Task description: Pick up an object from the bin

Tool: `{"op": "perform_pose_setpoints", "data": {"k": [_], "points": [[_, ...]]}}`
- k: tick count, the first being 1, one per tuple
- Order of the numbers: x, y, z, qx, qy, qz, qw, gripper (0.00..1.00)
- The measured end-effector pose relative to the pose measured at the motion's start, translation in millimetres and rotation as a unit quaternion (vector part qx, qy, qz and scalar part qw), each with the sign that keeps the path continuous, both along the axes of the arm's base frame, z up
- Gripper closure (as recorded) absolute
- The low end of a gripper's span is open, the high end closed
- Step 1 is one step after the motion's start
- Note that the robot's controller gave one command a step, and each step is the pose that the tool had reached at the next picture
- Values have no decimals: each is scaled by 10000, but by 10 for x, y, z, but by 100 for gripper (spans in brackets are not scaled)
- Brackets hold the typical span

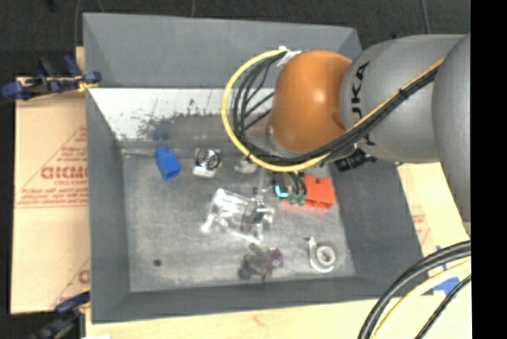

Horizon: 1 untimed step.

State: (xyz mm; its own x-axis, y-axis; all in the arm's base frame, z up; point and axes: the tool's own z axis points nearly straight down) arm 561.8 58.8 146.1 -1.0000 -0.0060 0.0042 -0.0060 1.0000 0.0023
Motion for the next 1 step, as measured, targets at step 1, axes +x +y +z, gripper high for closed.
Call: {"op": "perform_pose_setpoints", "data": {"k": [1], "points": [[108,-135,-169,8,-71,-340,9994,0]]}}
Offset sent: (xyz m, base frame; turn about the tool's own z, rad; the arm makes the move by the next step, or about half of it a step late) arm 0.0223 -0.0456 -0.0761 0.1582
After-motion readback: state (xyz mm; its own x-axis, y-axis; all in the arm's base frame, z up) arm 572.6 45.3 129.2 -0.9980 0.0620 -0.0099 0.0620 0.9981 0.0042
